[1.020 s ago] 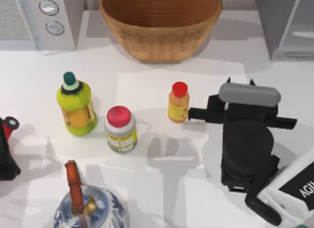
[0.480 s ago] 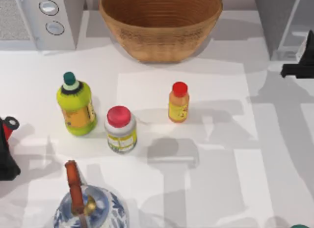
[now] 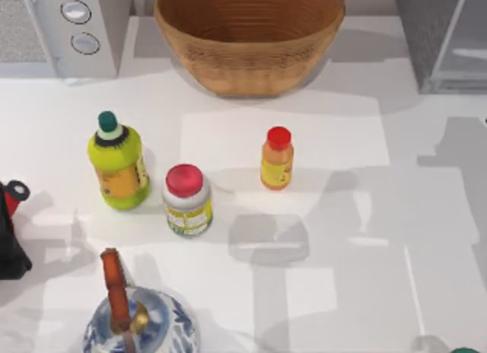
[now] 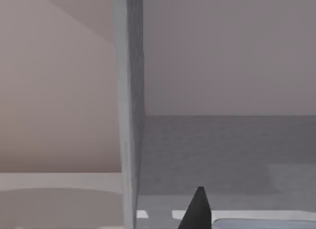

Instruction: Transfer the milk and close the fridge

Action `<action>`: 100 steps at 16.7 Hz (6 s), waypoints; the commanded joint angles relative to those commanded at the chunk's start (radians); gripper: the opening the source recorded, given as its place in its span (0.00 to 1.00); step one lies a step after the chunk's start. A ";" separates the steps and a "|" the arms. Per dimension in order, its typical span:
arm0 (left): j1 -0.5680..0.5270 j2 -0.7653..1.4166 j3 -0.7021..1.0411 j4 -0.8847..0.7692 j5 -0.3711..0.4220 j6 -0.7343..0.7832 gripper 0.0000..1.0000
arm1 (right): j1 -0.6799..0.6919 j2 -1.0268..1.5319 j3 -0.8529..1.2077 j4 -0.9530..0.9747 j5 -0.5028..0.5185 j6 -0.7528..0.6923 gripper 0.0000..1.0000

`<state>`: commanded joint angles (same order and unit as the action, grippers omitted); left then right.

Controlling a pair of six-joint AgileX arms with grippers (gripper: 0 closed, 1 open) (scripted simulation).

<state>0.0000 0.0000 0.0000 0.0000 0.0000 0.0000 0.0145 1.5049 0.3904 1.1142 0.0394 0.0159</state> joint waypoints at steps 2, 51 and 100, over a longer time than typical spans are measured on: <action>0.000 0.000 0.000 0.000 0.000 0.000 1.00 | 0.003 0.005 0.006 0.002 0.001 0.001 0.00; 0.000 0.000 0.000 0.000 0.000 0.000 1.00 | -0.213 0.777 0.861 -0.143 -0.208 -0.013 1.00; 0.000 0.000 0.000 0.000 0.000 0.000 1.00 | -0.015 -1.795 -0.140 -1.501 -0.041 -0.031 1.00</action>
<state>0.0000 0.0000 0.0000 0.0000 0.0000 0.0000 -0.0001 -0.2896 0.2499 -0.3869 -0.0014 -0.0154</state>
